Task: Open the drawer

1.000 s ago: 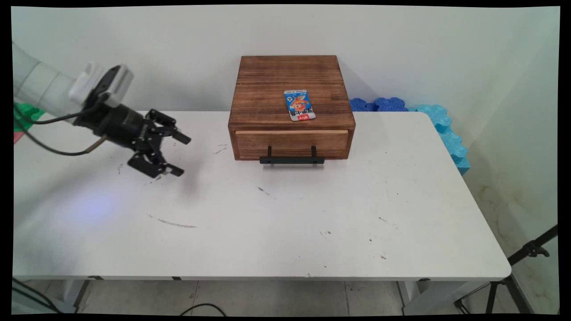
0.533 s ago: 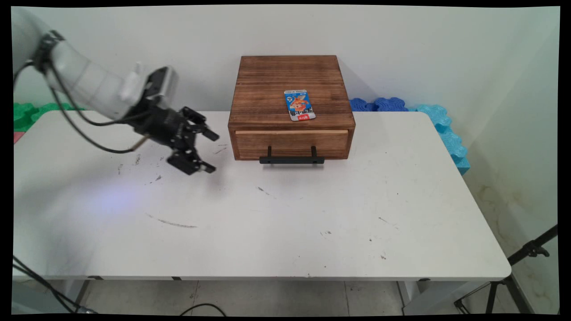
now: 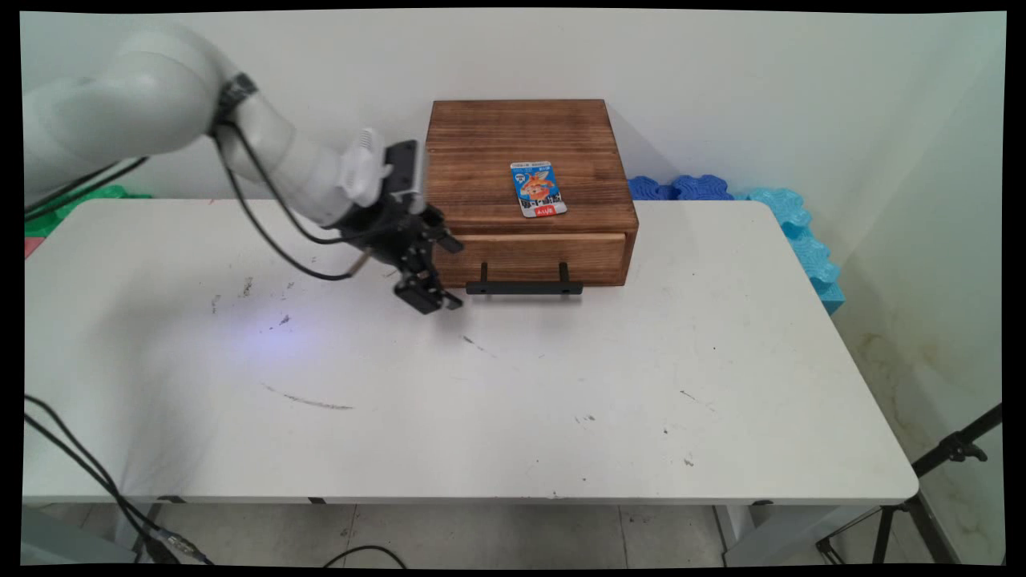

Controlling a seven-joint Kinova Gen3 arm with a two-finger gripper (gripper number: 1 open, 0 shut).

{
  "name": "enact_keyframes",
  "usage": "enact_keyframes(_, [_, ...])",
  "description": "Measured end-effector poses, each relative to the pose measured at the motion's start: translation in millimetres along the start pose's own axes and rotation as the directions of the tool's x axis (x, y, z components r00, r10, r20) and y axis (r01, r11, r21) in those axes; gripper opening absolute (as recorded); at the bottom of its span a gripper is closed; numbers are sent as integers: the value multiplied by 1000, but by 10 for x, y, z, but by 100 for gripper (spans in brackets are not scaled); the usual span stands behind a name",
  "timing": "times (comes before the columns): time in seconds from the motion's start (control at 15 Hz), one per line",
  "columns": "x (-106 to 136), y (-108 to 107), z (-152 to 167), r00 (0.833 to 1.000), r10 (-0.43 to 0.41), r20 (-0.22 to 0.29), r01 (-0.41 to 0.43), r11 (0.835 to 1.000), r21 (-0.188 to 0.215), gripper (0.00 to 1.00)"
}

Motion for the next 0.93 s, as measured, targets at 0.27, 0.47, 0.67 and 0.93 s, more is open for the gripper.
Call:
enact_keyframes(0.27, [230,-8,290,999,24,21,-24,1000,13,100])
enact_keyframes(0.47, [371,-5,493,999,36,34,-36,999,19,100])
enact_keyframes(0.67, [487,6,702,998,42,51,-43,999,24,100])
enact_keyframes(0.93, [562,35,904,996,43,72,-45,999,25,100])
